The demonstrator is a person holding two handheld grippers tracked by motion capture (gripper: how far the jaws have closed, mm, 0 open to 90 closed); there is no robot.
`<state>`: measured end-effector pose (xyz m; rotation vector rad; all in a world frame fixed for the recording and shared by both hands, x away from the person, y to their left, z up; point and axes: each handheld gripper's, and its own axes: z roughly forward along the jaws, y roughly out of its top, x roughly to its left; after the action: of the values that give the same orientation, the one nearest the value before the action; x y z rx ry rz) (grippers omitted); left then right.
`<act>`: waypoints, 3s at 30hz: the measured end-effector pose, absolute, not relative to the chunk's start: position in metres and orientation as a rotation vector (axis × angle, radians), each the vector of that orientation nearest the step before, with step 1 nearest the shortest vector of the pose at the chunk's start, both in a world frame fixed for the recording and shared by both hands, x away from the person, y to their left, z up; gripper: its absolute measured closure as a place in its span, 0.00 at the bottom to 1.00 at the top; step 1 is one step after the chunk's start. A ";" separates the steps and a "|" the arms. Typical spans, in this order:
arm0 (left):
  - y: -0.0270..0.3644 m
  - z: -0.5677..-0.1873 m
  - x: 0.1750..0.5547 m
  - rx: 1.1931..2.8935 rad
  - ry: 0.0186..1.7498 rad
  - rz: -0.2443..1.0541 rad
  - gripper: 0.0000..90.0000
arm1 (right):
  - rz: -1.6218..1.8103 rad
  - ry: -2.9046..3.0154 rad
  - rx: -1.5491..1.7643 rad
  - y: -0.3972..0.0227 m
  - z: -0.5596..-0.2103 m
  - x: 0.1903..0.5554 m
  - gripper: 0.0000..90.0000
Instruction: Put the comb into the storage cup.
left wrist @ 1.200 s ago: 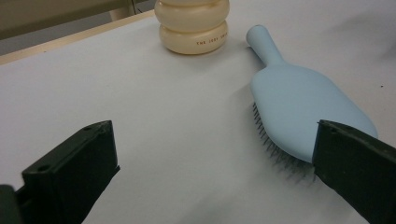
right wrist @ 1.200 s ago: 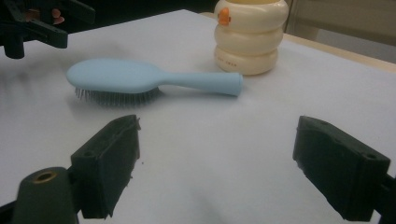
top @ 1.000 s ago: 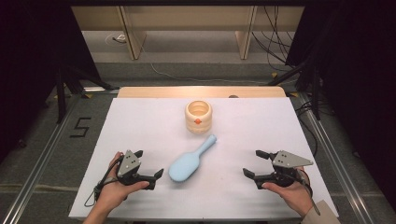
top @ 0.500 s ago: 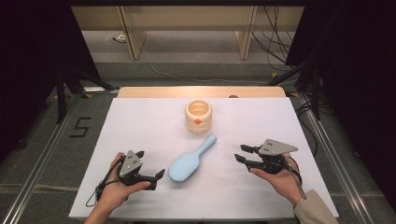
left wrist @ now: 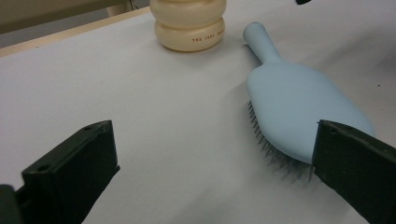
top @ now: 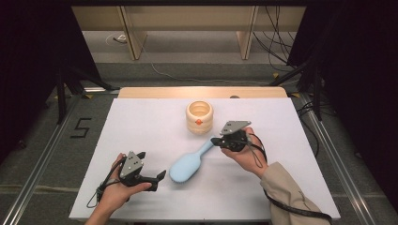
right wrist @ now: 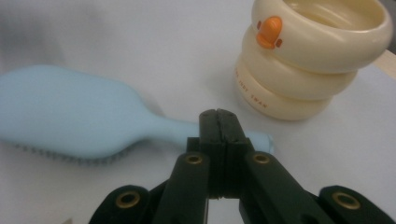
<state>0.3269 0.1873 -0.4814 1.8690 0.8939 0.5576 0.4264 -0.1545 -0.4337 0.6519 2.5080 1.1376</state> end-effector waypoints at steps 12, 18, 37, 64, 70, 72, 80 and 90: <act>0.187 -0.482 0.327 1.869 0.894 0.556 0.00 | 0.975 2.574 0.702 -0.118 -0.453 0.468 1.00; 0.186 -0.482 0.327 1.872 0.894 0.555 0.00 | 0.914 2.589 0.704 -0.108 -0.457 0.477 1.00; 0.186 -0.483 0.328 1.877 0.895 0.551 0.00 | 0.767 2.652 0.791 -0.095 -0.469 0.491 1.00; 0.186 -0.482 0.327 1.863 0.906 0.566 0.00 | 0.633 2.736 0.889 -0.112 -0.468 0.473 1.00; 0.187 -0.482 0.328 1.857 0.916 0.572 0.00 | 0.645 2.732 0.905 -0.125 -0.469 0.457 1.00; 0.188 -0.482 0.327 1.857 0.914 0.574 0.00 | 0.647 2.727 0.899 -0.130 -0.469 0.451 1.00; 0.188 -0.482 0.328 1.850 0.925 0.577 0.01 | 0.658 2.711 0.887 -0.146 -0.469 0.430 1.00; 0.188 -0.482 0.328 1.851 0.930 0.577 0.01 | 0.662 2.712 0.861 -0.158 -0.470 0.401 1.00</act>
<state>0.3276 0.1884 -0.4820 1.8512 0.9303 0.5767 0.4007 -0.1578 -0.4702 0.8608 2.7119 0.6622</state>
